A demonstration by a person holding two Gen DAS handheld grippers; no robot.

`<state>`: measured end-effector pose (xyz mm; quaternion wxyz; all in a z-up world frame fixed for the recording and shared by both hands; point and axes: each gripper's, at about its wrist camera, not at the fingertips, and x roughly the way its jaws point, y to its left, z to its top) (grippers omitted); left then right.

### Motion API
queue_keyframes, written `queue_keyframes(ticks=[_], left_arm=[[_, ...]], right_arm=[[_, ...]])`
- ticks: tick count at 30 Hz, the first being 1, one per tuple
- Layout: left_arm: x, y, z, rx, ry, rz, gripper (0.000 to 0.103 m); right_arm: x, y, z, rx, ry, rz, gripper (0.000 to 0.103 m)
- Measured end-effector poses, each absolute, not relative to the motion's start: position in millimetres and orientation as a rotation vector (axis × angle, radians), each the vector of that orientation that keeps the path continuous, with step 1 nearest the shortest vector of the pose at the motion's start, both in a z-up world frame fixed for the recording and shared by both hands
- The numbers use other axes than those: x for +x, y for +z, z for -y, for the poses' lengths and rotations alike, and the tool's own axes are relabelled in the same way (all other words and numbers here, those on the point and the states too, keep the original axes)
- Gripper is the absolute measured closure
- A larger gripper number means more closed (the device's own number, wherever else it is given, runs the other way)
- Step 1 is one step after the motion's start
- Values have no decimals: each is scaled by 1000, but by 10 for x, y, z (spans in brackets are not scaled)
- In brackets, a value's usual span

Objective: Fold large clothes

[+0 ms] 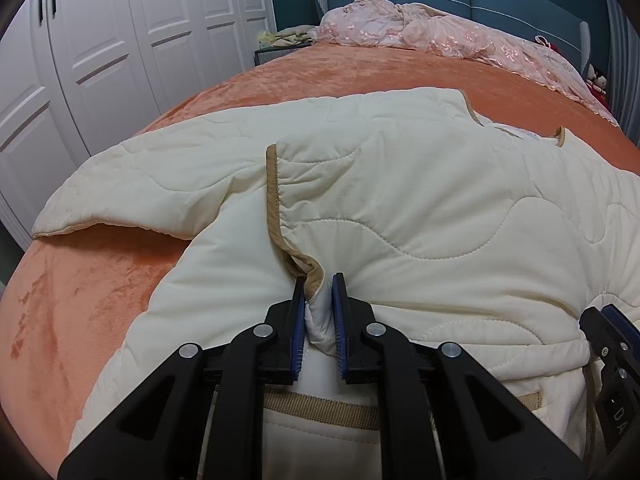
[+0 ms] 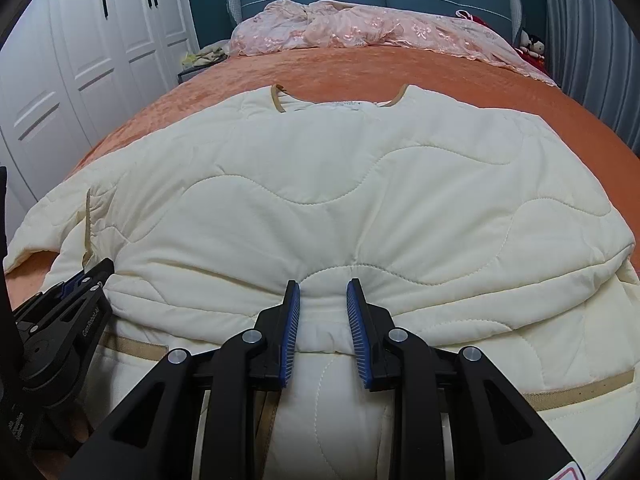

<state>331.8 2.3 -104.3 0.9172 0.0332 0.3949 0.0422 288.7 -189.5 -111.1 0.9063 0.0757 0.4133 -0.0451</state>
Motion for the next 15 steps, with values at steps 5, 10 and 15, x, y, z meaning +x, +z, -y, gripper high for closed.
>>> queue_keyframes(ticks=[5,10,15], left_arm=[[3318,-1043,-25,67,87,-812,92],[3322,-977,-105,14,58,-826,85],[3135,-596,-910,-331,-45,-811,9]], right_arm=[[2869,-1113,1853,127,-107,-847,77],[2857,-1110,1832,111,-116,-846,77],[2859,-1114,1842,121,-112,-847,77]])
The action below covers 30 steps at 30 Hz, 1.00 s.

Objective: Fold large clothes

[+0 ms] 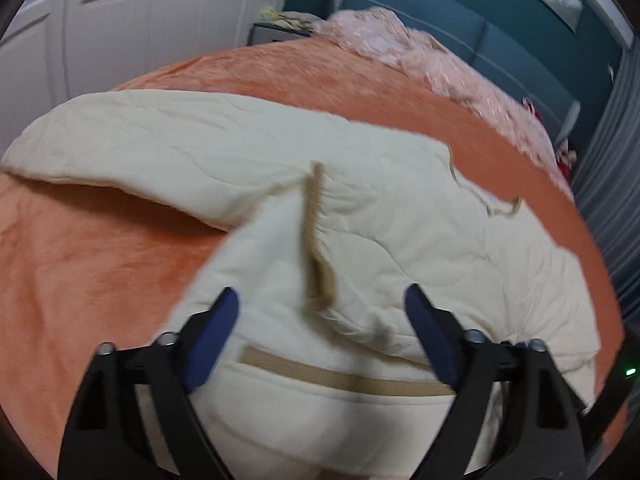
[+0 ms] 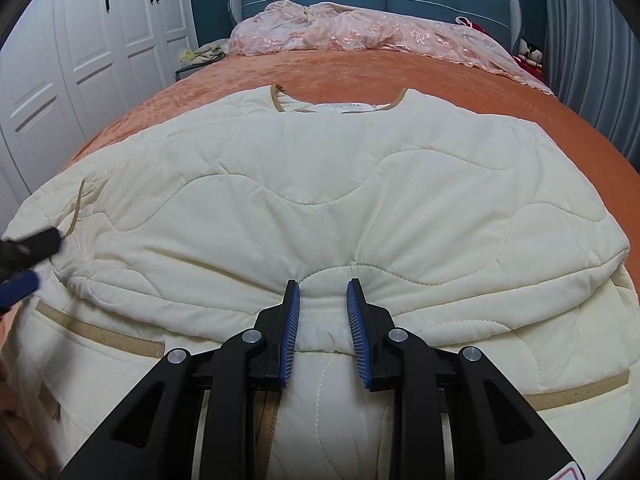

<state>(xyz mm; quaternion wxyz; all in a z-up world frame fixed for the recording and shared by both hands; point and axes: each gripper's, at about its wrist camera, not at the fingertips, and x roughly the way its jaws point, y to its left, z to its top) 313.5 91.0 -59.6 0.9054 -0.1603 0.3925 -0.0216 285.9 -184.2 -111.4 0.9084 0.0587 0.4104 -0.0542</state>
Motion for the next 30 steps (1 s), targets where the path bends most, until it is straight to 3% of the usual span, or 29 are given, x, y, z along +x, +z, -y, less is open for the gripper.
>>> queue_keyframes(ticks=[3,10,12,15,16,17,21,26,28,30], left_arm=[[3046,-385,-1641,-423,43,-731,5],[3506,-642,-3429,-625,384,-829,8],[3562,-743,-3749,-731,421,-825,18],[3705,-819,-3888,-776,423,-841,62],[3778,-806,-3856,-773,405,-855,89],[3833,-773,-3790,-771,374,-859,97],[4020,-51,-3156,-585,242,-747,99],[3967,1132,-1477,-371,-116,-579,99],[3797,1388,-641,-285,-272,-564,98],[3574,1414,62,-224,-397,-592,94]], right_arm=[[2858,-1117,1850,121,-113,-844,77],[2859,-1103,1848,109,-121,-842,78],[2856,-1098,1845,105,-124,-841,78],[2854,-1095,1843,106,-123,-841,78],[2854,-1095,1846,107,-123,-841,78],[2853,-1095,1845,107,-122,-841,78],[2850,-1089,1846,112,-120,-839,77],[2829,-1021,1877,141,-115,-835,77],[2720,-904,1942,199,-113,-819,71],[2465,-779,2063,296,-88,-776,57]])
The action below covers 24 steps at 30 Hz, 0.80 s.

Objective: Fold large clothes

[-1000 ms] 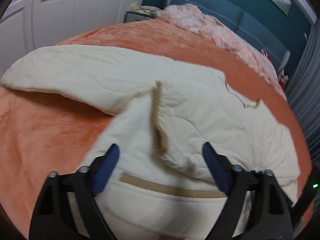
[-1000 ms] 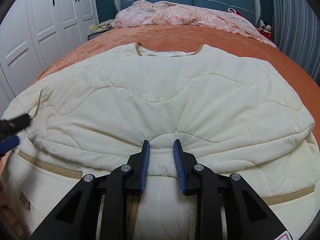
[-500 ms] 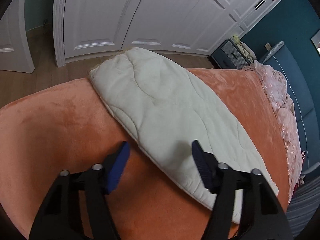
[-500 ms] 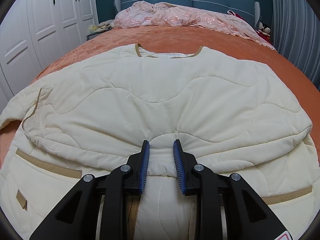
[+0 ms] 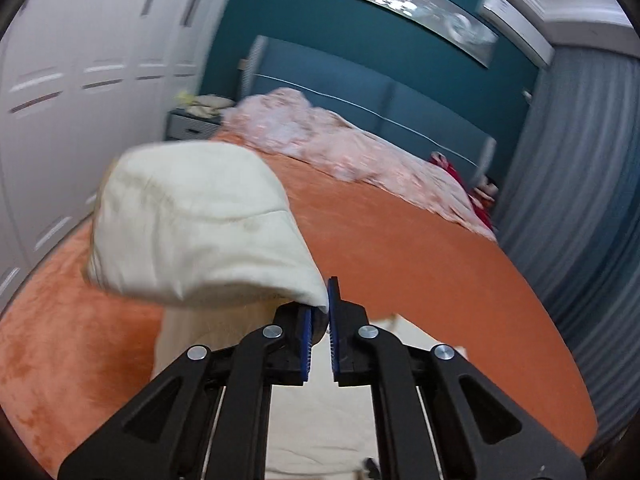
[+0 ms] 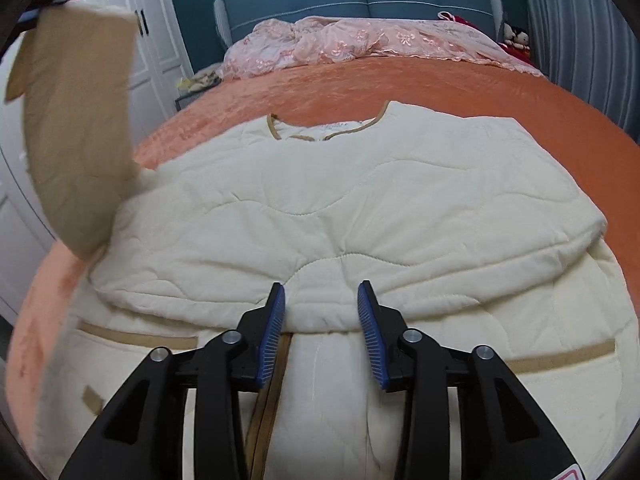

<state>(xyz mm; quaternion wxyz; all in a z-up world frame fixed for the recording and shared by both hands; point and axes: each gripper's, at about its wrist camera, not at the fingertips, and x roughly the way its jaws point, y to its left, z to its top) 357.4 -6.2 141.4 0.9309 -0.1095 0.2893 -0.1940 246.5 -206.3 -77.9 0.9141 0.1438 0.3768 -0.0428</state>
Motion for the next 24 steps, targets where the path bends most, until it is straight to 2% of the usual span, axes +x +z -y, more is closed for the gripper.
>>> queue_keyframes(ticks=[1,2,3,4,5,11,19,24], left_arm=[[3452,1346,376,-200,-448,-612,89],[3330,1226,656,-185,-484,-638,69],[3226,1091,856,-178,-515,-666,56],[3138,929,1012,-180,-537,-698,34],[3066,770,1106,-190,-547,-733,27],[3018,153,833,-266,-467,-860,25],[3510,-424,-455,-581,-159,-992,25],[3707,-794,-926,-787,-68,-1039,26]], right_arm=[[2330,-737,2131,324,-83,-758,54],[2183,-699,2204,338,-88,-744,49],[2045,-669,2286,348,-96,-738,46],[1936,-649,2359,353,-98,-737,45],[1838,-630,2446,351,-99,-740,44],[1688,-500,3012,333,-162,-738,40],[2282,-399,3589,512,-227,-673,40],[2802,-574,3724,557,-266,-749,39]])
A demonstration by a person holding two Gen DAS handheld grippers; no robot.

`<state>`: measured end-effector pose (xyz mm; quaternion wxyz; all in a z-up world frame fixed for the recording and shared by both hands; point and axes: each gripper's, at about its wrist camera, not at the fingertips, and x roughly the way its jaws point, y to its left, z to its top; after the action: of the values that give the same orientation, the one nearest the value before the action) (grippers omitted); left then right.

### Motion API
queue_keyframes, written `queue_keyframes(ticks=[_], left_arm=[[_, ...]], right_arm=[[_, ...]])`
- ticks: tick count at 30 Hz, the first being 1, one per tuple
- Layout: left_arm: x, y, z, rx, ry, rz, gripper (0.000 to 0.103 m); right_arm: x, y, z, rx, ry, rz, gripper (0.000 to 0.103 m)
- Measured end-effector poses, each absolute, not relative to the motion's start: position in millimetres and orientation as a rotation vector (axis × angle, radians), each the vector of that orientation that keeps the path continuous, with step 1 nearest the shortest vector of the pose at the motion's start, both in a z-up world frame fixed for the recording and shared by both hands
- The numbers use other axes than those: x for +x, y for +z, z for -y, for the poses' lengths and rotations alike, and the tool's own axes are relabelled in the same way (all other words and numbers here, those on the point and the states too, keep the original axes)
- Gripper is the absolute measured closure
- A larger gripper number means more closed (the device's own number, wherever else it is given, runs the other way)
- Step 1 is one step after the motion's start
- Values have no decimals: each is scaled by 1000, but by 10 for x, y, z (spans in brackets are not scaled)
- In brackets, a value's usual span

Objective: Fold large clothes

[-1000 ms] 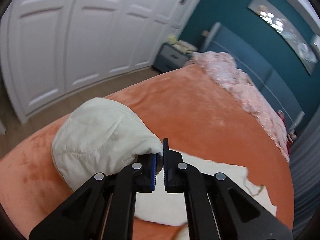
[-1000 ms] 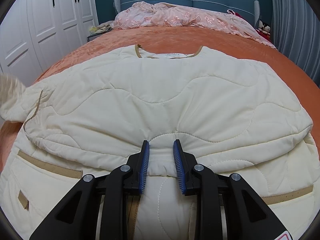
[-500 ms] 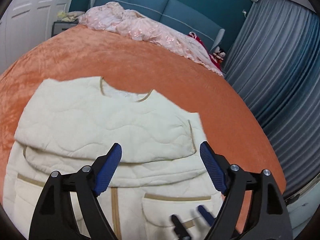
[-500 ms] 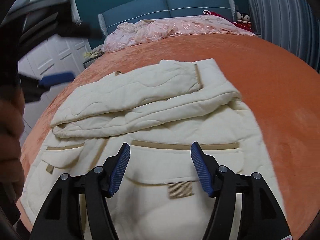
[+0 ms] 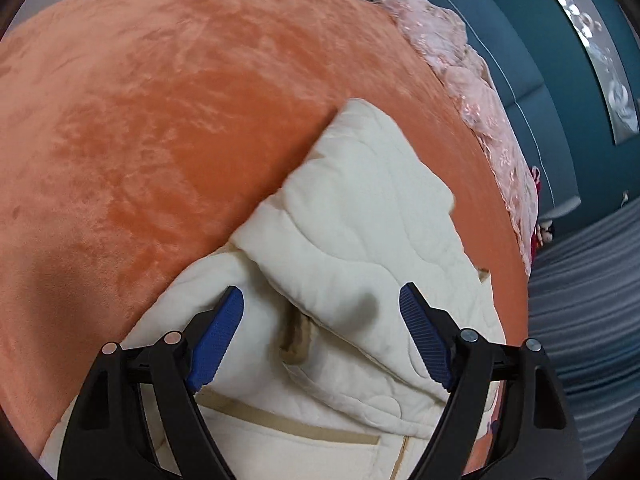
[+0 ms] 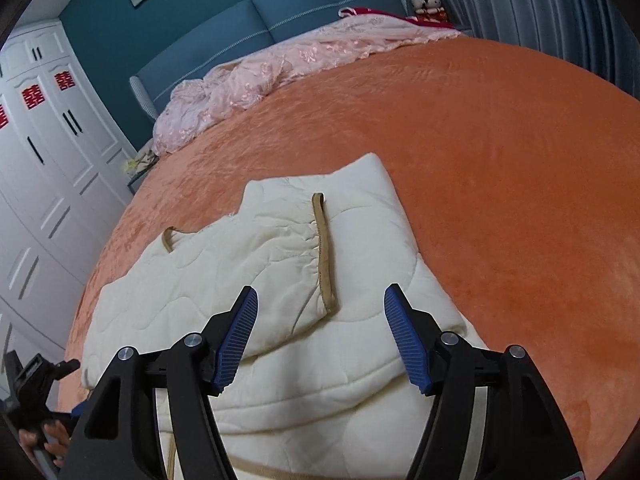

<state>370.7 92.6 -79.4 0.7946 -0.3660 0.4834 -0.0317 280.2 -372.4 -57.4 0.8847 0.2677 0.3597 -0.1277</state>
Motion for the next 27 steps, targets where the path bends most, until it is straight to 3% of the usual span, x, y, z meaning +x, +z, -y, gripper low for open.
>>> queue_keyframes(ticks=[3,4,5,6,8,12,19,27], left_arm=[[3755,-852,-958,-803,-50,-1046,36],[3775,-829,-951,-780,-42,-1043,49],[3806,-805,-938,-748,-39,-1041,69],[3825,-763,-924,-719,-42,-1035,77],[3831,-672,-1004,-676,-33,-998,91],[3729,-462,-1091,-609,-42,-915,94],[3706,-898,-895,-474,-8,-977,93],[3642,-930,-636,-238,36,-911,92]], right_arm=[[3007,-750,3695,602,-257,-794,39],[3065,-771,3668,601,-243,-803,45],[3113,-767,3634,599,-219,-809,77],[3144,-732,3611,593,-209,-815,89],[3038,-488,3581,604,-163,-703,90],[2686,-36,3508,490,-130,-563,98],[2635,-967,3580,441,-195,-832,98],[2665,-1095,3555,419,-203,-860,99]])
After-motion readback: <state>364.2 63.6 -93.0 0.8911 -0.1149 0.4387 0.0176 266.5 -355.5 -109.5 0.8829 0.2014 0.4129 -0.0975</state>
